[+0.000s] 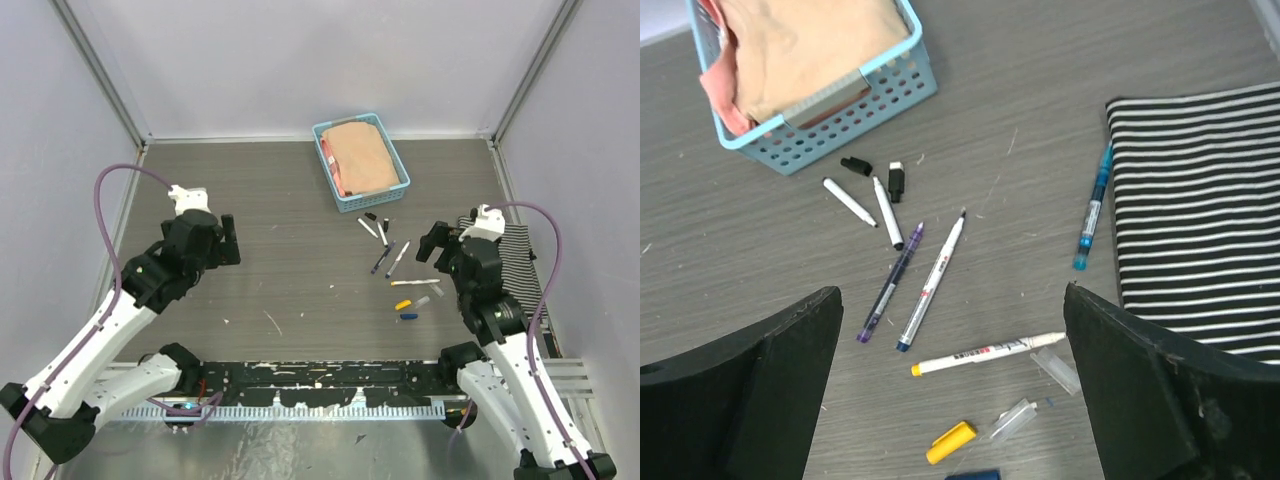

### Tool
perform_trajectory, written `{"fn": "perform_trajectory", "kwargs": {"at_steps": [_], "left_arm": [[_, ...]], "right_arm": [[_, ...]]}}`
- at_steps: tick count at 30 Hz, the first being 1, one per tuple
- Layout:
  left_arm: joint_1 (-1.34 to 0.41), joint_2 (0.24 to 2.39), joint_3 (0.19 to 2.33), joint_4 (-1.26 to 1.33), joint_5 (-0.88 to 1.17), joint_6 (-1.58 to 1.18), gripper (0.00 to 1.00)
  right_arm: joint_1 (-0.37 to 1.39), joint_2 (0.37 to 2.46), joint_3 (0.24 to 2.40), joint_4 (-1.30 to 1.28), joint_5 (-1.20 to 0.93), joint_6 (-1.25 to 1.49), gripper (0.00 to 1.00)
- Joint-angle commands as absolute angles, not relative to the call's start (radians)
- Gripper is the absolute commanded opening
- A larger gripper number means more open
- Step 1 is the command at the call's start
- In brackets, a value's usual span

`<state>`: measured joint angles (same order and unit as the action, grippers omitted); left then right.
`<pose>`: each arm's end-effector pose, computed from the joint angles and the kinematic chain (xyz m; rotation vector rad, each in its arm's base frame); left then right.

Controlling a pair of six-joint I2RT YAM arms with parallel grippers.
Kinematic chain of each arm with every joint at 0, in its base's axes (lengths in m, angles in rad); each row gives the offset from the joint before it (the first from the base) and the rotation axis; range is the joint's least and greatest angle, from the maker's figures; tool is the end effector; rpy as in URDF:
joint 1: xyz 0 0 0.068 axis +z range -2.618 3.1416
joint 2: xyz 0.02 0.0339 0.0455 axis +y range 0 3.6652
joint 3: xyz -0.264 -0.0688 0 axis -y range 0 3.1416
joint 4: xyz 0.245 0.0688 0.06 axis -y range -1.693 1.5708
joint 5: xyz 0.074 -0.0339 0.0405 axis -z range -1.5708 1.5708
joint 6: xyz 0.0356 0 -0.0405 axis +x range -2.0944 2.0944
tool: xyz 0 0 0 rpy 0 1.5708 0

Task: Insert the pens into the pen caps
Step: Pick up the pen from the center of the board.

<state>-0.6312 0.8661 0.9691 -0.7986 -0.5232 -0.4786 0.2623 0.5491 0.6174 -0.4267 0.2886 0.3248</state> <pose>0.1453 -0.0842 0.3323 -0.1043 2.1571 -0.0406 0.1344 0.0256 0.2899 0.2514 1.8989 0.1172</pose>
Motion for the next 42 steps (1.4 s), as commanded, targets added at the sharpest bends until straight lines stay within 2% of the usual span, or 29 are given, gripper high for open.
{"fn": "perform_trajectory", "kwargs": {"at_steps": [1, 12, 19, 22, 32, 42], "left_arm": [[-0.589, 0.913, 1.058, -0.849, -0.464, -0.441, 0.98], [-0.540, 0.911, 1.081, -0.832, -0.445, -0.396, 0.98], [-0.534, 0.960, 1.106, -0.830, -0.436, -0.384, 0.98], [-0.533, 1.015, 1.143, -0.830, -0.419, -0.377, 0.98], [-0.529, 1.108, 1.209, -0.808, -0.336, -0.316, 0.98], [-0.504, 1.092, 1.171, -0.818, -0.293, -0.313, 0.98]], "right_arm": [[0.209, 0.626, 0.700, -0.448, 0.207, 0.385, 0.97], [0.146, 0.834, 0.790, -0.478, 0.165, 0.439, 0.98], [0.138, 0.996, 0.861, -0.495, 0.118, 0.374, 0.98], [0.137, 1.067, 0.878, -0.498, 0.113, 0.399, 0.94], [0.135, 1.289, 0.894, -0.454, 0.054, 0.438, 0.70], [0.162, 1.385, 0.881, -0.409, 0.050, 0.508, 0.64]]}}
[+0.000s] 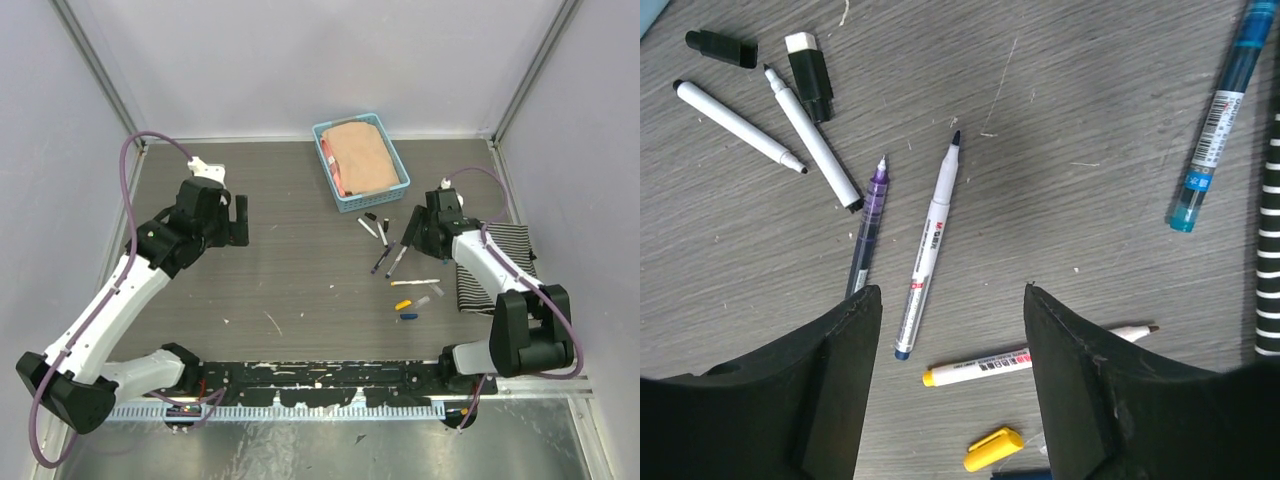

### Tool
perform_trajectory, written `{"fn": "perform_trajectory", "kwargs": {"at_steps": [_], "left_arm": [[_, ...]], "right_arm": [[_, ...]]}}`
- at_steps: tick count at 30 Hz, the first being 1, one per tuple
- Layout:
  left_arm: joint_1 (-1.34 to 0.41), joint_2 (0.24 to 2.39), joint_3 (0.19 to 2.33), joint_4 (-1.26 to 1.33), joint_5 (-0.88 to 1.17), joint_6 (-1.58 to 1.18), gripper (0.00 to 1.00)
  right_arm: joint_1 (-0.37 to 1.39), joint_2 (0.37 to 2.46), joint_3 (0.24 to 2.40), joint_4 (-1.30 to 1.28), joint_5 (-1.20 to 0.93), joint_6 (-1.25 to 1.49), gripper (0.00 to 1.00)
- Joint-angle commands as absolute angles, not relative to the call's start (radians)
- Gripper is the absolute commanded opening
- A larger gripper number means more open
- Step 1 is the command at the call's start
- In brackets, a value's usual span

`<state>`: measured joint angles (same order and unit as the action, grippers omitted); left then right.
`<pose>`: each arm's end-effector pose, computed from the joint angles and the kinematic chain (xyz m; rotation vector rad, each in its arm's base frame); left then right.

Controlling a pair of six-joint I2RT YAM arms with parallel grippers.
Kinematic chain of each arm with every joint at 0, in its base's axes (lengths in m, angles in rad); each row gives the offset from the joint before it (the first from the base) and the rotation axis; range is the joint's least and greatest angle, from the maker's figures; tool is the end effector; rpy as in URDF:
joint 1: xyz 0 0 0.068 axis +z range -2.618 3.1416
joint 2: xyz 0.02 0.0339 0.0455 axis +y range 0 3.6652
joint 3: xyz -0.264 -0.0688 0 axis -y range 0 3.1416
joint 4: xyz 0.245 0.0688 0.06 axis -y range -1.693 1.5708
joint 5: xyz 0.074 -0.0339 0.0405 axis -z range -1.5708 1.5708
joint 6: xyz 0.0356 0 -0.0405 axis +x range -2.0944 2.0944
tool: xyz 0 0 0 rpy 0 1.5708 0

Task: Insert the pens into the pen caps
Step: Pick up the pen from the center of the board.

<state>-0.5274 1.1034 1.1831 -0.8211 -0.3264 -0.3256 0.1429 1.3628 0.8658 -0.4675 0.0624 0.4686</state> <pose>0.1958 -0.1008 0.3558 0.0647 2.2650 -0.0728 0.2694 0.0365 0.2177 0.4364 2.5028 0.1636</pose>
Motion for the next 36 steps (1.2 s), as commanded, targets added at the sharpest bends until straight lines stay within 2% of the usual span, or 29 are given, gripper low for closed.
{"fn": "perform_trajectory", "kwargs": {"at_steps": [1, 11, 36], "left_arm": [[-0.493, 1.091, 1.168, -0.816, -0.272, -0.314, 0.98], [-0.368, 1.078, 1.145, -0.792, -0.122, -0.329, 0.98], [-0.344, 1.065, 1.132, -0.793, -0.122, -0.332, 0.98]], "right_arm": [[0.174, 1.396, 0.883, -0.406, 0.054, 0.513, 0.63], [0.219, 1.481, 0.901, -0.401, 0.119, 0.552, 0.56], [0.273, 1.607, 0.955, -0.406, 0.198, 0.553, 0.40]]}}
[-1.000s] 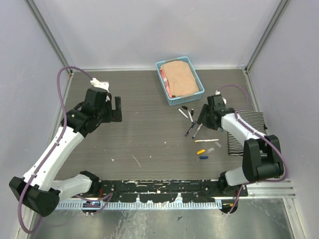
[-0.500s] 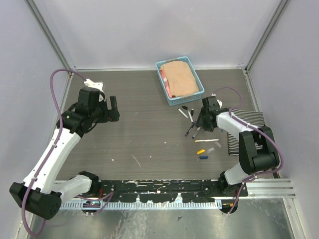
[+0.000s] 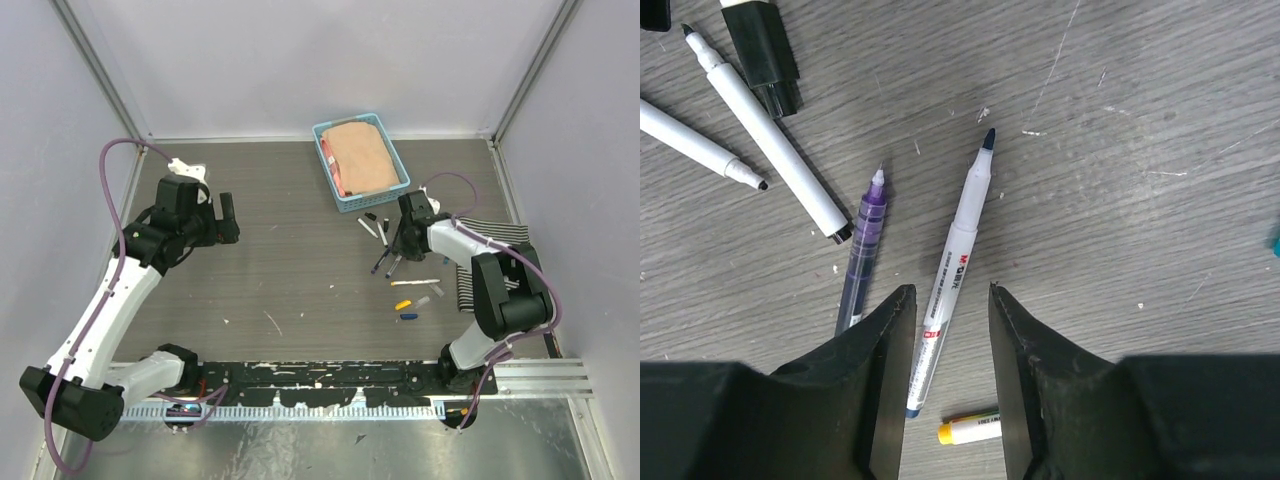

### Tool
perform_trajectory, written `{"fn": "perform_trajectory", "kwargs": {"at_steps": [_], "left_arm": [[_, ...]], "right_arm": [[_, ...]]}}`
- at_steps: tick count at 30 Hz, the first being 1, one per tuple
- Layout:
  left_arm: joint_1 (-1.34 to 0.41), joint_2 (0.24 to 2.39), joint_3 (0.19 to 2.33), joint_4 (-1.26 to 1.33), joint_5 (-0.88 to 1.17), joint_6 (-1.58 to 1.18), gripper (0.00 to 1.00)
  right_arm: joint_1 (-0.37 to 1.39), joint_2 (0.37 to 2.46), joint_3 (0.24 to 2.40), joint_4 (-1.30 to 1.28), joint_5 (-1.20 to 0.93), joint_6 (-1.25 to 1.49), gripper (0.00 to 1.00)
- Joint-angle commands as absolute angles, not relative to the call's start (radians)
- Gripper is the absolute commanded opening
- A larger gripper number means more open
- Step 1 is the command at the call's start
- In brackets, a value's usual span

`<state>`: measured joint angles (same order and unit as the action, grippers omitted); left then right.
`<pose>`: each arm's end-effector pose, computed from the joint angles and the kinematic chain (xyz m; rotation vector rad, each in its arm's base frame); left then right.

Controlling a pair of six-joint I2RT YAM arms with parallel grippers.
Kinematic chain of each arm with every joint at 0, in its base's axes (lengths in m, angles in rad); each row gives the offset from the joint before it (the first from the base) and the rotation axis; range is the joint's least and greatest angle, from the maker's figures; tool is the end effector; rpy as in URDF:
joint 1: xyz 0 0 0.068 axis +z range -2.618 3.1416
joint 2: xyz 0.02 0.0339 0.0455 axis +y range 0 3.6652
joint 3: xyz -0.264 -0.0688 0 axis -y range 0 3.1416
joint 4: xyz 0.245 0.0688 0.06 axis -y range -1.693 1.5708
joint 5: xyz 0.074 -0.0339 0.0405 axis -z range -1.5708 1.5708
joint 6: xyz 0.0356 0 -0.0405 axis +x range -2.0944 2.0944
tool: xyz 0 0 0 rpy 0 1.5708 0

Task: Insert the pens into the pen caps
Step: Pick up the pen from the center of the board.

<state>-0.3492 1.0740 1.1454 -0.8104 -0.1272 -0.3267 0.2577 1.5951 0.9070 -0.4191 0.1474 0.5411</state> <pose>0.2036 -0.0693 0.3493 -0.0390 2.3104 -0.1995 0.2939 0.0721 0.1705 0.4212 2.6247 0.0632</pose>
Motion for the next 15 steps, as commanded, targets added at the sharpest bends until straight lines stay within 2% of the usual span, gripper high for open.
{"fn": "perform_trajectory", "kwargs": {"at_steps": [1, 11, 15], "left_arm": [[-0.344, 1.067, 1.133, -0.795, -0.123, -0.331, 0.98], [-0.292, 1.082, 1.133, -0.812, -0.129, -0.346, 0.98], [-0.266, 1.064, 1.124, -0.803, -0.132, -0.362, 0.98]], "right_arm": [[0.275, 1.614, 0.958, -0.409, 0.200, 0.552, 0.40], [0.283, 1.641, 0.960, -0.411, 0.208, 0.549, 0.37], [0.283, 1.651, 0.959, -0.410, 0.208, 0.549, 0.33]]}}
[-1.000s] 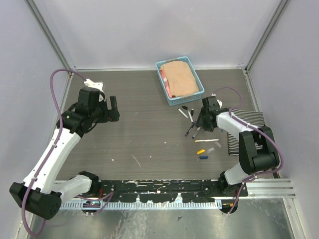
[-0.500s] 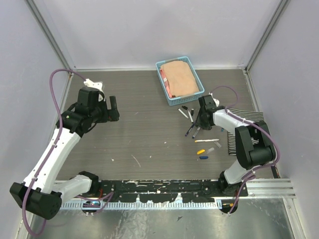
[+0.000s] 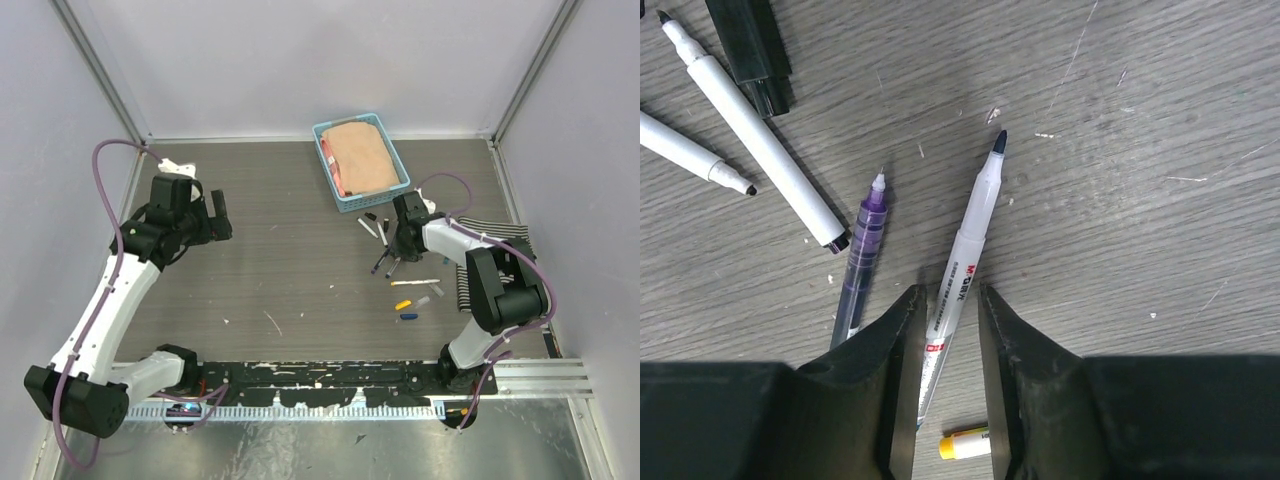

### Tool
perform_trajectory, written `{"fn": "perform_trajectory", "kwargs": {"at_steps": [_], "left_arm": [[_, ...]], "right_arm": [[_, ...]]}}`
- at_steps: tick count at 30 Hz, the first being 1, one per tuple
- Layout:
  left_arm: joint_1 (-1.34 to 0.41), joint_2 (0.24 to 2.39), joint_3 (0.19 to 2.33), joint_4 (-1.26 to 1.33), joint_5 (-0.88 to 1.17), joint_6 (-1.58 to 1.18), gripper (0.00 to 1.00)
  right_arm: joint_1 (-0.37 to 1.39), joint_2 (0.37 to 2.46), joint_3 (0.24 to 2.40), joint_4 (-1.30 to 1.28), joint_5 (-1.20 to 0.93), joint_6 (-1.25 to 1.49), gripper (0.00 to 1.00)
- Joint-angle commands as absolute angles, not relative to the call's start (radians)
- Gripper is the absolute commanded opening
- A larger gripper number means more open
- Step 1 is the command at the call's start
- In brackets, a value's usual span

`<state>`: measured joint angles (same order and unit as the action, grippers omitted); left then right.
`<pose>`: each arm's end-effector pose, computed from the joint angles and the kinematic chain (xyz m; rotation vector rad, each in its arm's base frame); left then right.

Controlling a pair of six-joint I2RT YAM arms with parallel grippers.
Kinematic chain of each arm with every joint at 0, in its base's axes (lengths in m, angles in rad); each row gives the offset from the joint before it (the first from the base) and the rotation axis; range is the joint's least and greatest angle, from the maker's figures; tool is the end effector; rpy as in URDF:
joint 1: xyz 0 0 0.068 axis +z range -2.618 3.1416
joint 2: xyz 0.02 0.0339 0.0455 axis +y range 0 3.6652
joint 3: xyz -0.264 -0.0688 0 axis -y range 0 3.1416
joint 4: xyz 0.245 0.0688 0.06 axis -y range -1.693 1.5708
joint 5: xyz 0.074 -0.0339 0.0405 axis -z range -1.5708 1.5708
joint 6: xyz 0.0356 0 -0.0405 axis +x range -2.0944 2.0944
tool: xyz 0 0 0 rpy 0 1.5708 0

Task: Insert the pens into the pen caps
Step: Pick up the pen from the center of the board.

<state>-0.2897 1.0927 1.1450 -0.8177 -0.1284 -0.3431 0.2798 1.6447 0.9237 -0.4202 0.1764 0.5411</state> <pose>0.2111 -0.0582 0.3449 -0.1262 2.3309 -0.1667 0.2983 0.0792 0.1610 0.4002 2.6493 0.0160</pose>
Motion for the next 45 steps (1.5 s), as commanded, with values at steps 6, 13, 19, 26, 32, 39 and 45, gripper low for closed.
{"fn": "perform_trajectory", "kwargs": {"at_steps": [6, 13, 19, 26, 32, 39, 45], "left_arm": [[-0.203, 1.057, 1.114, -0.788, -0.085, -0.390, 0.98], [-0.181, 1.072, 1.117, -0.791, -0.071, -0.391, 0.98], [-0.180, 1.082, 1.122, -0.793, -0.071, -0.384, 0.98], [-0.182, 1.081, 1.118, -0.771, 0.010, -0.369, 0.98], [-0.231, 1.058, 1.112, -0.742, 0.055, -0.350, 0.98], [-0.480, 1.047, 1.088, -0.709, 0.030, -0.401, 0.98], [-0.772, 1.081, 1.072, -0.624, -0.098, -0.480, 0.98]], "right_arm": [[0.282, 1.659, 0.947, -0.406, 0.208, 0.563, 0.29], [0.283, 1.666, 0.936, -0.393, 0.262, 0.579, 0.20], [0.282, 1.655, 0.905, -0.357, 0.252, 0.613, 0.17], [0.283, 1.577, 0.883, -0.329, 0.275, 0.655, 0.17], [0.281, 1.441, 0.844, -0.317, 0.313, 0.686, 0.16], [0.283, 1.239, 0.776, -0.318, 0.316, 0.665, 0.16], [0.282, 1.076, 0.737, -0.312, 0.209, 0.583, 0.16]]}}
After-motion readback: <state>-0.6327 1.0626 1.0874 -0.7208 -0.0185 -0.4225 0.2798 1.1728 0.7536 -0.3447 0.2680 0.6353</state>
